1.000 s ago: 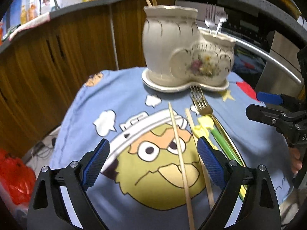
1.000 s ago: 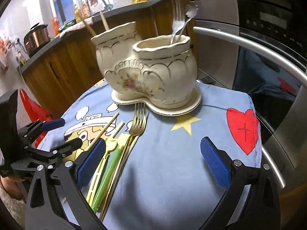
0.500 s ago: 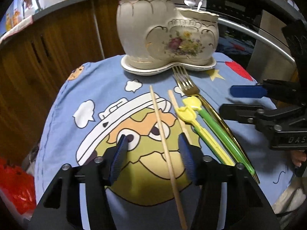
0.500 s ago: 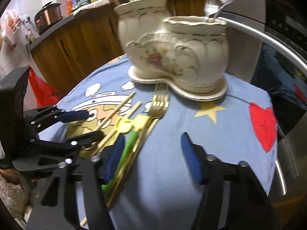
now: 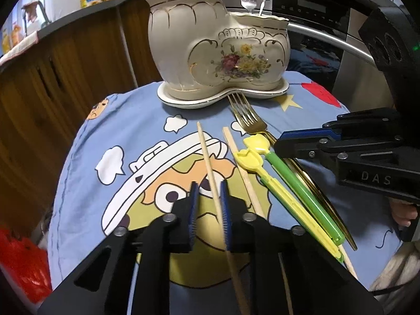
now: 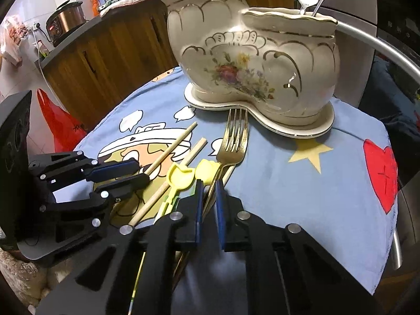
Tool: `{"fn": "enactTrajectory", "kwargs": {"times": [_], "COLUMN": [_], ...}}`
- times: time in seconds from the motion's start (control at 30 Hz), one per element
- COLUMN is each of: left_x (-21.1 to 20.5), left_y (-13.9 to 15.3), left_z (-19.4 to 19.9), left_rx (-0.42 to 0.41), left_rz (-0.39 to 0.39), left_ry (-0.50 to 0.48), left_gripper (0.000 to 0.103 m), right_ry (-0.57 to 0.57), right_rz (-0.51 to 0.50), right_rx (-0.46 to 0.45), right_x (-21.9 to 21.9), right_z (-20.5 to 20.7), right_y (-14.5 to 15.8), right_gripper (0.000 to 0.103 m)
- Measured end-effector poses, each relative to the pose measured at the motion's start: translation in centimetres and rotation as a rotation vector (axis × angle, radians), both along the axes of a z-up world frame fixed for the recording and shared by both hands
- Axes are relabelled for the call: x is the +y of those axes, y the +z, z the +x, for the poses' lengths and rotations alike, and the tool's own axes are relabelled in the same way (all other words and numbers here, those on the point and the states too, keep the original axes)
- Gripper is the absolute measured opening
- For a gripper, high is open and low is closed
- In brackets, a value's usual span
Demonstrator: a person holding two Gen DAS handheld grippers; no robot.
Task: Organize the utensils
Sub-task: 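Grasp a wooden chopstick with left tool while right tool grasps the gold fork, then carry chopstick to tall cup while right tool carries gold fork to small cup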
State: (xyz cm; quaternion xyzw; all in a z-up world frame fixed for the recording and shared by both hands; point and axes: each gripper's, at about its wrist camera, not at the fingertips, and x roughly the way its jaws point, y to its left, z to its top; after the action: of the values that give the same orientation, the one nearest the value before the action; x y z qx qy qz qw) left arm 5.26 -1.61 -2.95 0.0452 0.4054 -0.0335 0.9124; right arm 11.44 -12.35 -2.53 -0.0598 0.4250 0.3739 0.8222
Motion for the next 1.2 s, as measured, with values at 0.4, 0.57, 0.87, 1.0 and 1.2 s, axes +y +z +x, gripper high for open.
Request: {"fn": "enactTrajectory", "kwargs": {"times": [0.4,0.57,0.87,1.0,1.2], "left_x": [0.4,0.0,0.0,-0.1,-0.3], "left_y": [1.5,1.2,0.6,0.8,0.9], "left_z": [-0.8,-0.7,-0.3,0.5,1.4], "left_rx": [-0.005,0.014,0.067,0.087,0.101], "left_rz": [-0.002,-0.008,0.0,0.013,0.04], "left_ry": [0.023,0.014,-0.005,-0.008,-0.006], "left_gripper": [0.005,0.005,0.005,0.013,0.021], "right_ry": [-0.023,-0.014,-0.025,-0.022,-0.017], "right_rz": [0.031,0.031,-0.007,-0.024,-0.006], "right_rx": [-0.013,0.007,0.055,0.057,0.048], "right_x": [-3.0,-2.4,-1.2,-0.4,-0.6], "right_z": [-1.2,-1.2,-0.1,0.2,0.0], "right_y": [1.7,1.5,0.2,-0.4,-0.4], "right_gripper": [0.0,0.002,0.02,0.02,0.009]}}
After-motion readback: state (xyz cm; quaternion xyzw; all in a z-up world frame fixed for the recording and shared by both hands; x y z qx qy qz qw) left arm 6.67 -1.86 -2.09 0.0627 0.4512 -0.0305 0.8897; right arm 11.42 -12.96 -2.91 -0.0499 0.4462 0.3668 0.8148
